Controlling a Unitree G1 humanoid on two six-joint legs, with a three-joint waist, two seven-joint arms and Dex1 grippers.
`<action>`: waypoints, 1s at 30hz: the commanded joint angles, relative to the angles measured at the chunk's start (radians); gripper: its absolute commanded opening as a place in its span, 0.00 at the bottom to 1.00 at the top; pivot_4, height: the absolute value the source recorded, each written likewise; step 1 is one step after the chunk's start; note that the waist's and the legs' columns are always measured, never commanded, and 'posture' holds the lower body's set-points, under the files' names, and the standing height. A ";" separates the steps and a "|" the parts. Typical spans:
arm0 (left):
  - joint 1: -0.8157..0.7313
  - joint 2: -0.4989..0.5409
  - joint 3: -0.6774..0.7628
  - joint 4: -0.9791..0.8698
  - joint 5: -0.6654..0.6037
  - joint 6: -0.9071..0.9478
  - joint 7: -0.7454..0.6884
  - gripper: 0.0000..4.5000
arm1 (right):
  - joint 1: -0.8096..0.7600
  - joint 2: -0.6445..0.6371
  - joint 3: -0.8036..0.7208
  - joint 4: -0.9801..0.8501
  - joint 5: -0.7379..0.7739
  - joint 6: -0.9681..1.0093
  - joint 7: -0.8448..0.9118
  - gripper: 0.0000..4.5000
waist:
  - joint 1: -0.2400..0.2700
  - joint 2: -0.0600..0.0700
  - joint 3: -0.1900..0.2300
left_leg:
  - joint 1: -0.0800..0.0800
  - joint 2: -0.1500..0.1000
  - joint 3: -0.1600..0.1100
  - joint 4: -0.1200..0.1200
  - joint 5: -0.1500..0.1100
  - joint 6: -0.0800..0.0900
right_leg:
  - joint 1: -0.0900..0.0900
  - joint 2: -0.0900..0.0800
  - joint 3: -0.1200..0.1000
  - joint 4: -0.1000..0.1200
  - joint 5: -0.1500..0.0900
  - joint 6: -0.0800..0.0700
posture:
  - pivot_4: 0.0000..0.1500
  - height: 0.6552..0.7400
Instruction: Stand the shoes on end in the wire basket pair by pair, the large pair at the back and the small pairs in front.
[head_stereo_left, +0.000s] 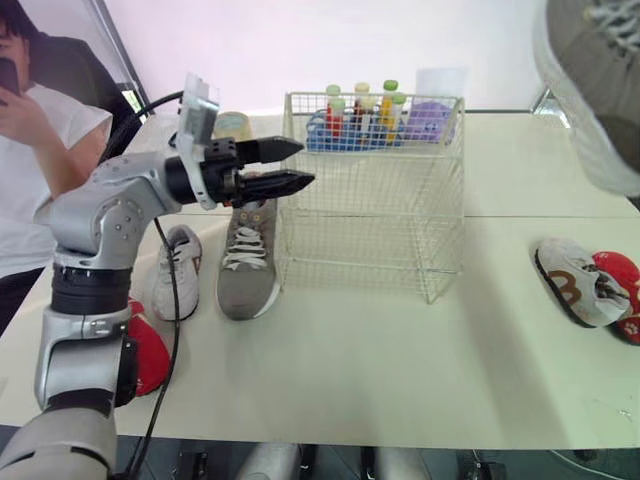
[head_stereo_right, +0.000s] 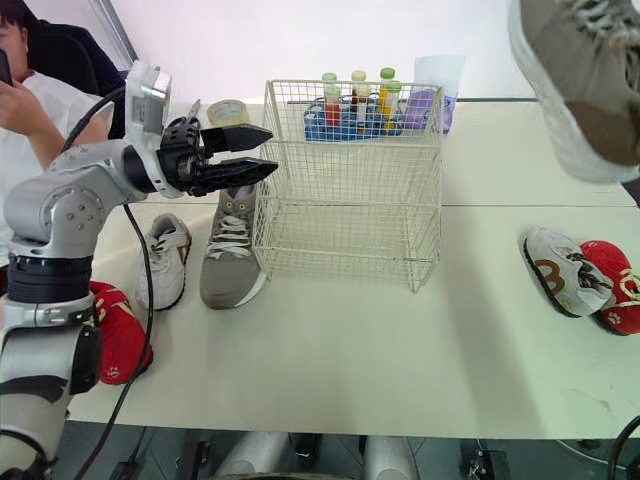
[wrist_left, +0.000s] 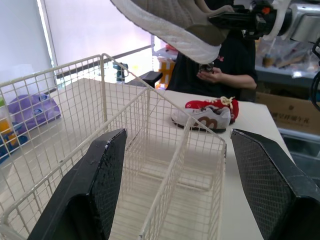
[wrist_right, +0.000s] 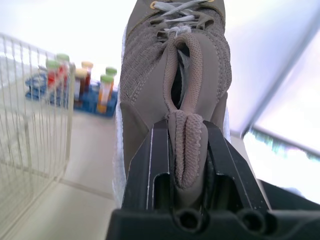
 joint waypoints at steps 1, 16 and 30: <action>-0.084 0.011 0.029 0.054 -0.005 -0.002 -0.036 0.76 | -0.100 -0.108 0.061 -0.074 0.063 -0.145 0.108 0.03 | -0.006 0.001 0.001 | 0.000 0.000 0.001 0.000 0.000 0.000 | -0.001 0.000 0.001 0.000 0.000 0.000 | 1.00 1.00; -0.299 0.037 0.043 0.344 0.053 -0.006 -0.123 0.76 | -0.251 -0.153 0.533 0.027 -0.324 -0.917 0.305 0.03 | -0.026 0.000 0.001 | 0.000 -0.001 0.001 0.001 0.000 -0.002 | -0.001 0.000 0.001 0.001 0.000 0.000 | 1.00 1.00; -0.353 0.047 0.036 0.436 0.121 -0.057 -0.176 0.76 | -0.316 -0.134 0.615 0.088 -0.390 -1.101 0.383 0.03 | -0.027 0.000 0.001 | 0.001 0.000 0.001 0.000 0.000 -0.003 | -0.002 0.000 0.001 0.002 0.000 0.000 | 1.00 1.00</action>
